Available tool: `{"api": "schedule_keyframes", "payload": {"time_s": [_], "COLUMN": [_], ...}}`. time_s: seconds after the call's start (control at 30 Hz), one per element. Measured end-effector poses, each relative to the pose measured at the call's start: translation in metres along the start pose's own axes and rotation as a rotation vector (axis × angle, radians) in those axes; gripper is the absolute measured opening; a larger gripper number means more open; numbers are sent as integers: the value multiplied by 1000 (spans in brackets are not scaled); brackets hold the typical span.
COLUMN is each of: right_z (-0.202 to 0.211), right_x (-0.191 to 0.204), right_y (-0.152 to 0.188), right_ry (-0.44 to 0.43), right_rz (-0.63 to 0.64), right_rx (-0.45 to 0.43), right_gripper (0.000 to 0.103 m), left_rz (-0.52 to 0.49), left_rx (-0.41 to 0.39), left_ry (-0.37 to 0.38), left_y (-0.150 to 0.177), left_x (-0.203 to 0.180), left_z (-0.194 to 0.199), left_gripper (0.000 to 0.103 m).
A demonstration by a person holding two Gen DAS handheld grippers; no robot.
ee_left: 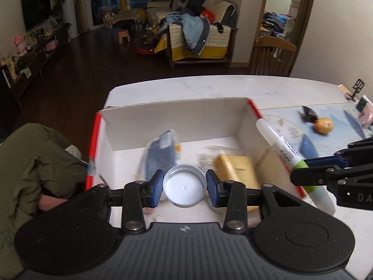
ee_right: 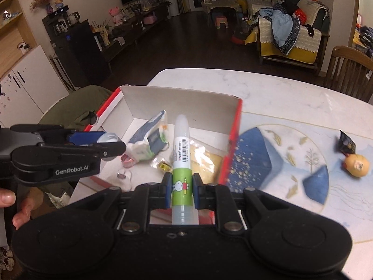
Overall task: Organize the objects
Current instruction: 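Carry the cap and tube with both tools over the red box, then open both tools to drop the cap and tube into the box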
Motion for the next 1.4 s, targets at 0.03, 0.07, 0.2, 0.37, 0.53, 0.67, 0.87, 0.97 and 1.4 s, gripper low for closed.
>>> {"api": "schedule_keyframes", "payload": {"time_s": [0.03,0.07,0.2,0.37,0.53,0.67,0.87,0.97,1.4], "right_z": [-6,-12,-35,-65,-91,-105,-115,-121,-116], "right_x": [2,3,5,7,8,10,13,16,18], "right_y": [-2,-5,-12,-17,-16,-10,-1,4,4], "right_ry": [6,13,44,73,85,85,81,75,24], "right_rz": [2,2,9,30,36,35,52,67,60], "right_rx": [4,6,29,61,98,125,158,180,191], "right_gripper": [17,17,17,17,17,17,17,17,25], "left_rz": [-1,0,-20,-68,-100,-108,-109,-111,-86], "left_rx": [4,8,13,34,63,93,118,136,187], "left_ry": [-7,-16,-42,-60,-94,-110,-113,-108,-90], "left_y": [-2,-2,-9,-18,-24,-22,-14,-9,-2], "left_x": [4,8,14,13,12,14,16,15,18], "left_z": [-6,-11,-31,-56,-81,-97,-106,-108,-109], "left_gripper": [38,38,38,38,38,38,38,38,59]}}
Point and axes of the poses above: each gripper's, at about its wrist camera, not at the fingertips, and z roughly against the way its jaws point, x to its left, y to its underside, the point moved 6 cm from there along -z, roughly the way its jaws point, and after that the axes turned 14 degrees about -y, right-handed, at the moved point
